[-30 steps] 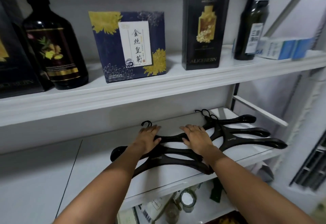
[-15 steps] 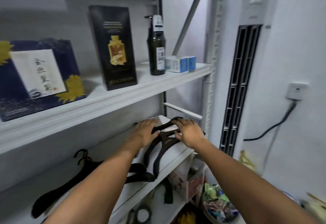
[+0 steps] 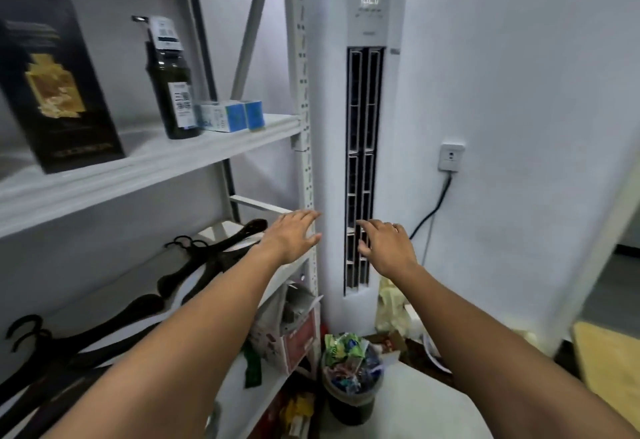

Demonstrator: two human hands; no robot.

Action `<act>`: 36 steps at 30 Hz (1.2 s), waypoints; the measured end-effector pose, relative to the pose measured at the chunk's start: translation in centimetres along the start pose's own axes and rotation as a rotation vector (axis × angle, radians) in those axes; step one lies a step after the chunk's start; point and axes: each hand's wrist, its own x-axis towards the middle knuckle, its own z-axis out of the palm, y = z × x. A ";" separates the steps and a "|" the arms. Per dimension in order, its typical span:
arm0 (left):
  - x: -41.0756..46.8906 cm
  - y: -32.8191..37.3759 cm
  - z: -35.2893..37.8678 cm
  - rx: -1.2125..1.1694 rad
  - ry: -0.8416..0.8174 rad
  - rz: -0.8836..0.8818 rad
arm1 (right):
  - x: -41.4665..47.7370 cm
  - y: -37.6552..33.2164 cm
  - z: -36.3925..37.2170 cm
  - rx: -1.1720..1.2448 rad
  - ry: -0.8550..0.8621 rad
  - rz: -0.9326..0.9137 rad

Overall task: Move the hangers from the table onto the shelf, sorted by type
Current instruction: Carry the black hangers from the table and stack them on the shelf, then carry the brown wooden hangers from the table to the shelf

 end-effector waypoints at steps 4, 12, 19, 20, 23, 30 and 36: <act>2.4 5.6 1.7 -0.015 -0.040 0.100 | -3.3 5.7 -0.3 -0.006 -0.003 0.113; 7.4 20.1 6.2 -0.064 -0.095 0.409 | -13.5 18.7 -1.6 -0.111 -0.008 0.518; 9.2 33.6 10.8 -0.104 -0.177 0.732 | -24.8 26.4 -3.1 -0.186 -0.082 0.853; 9.2 35.5 11.5 -0.107 -0.182 0.786 | -26.4 27.2 -3.3 -0.197 -0.093 0.903; 8.5 41.4 13.1 -0.115 -0.198 0.947 | -31.3 29.0 -4.1 -0.224 -0.107 1.047; 5.3 52.5 16.0 -0.178 -0.272 1.224 | -41.3 30.0 -6.5 -0.276 -0.142 1.354; 3.4 57.2 18.2 -0.185 -0.334 1.387 | -46.5 29.2 -6.5 -0.292 -0.163 1.563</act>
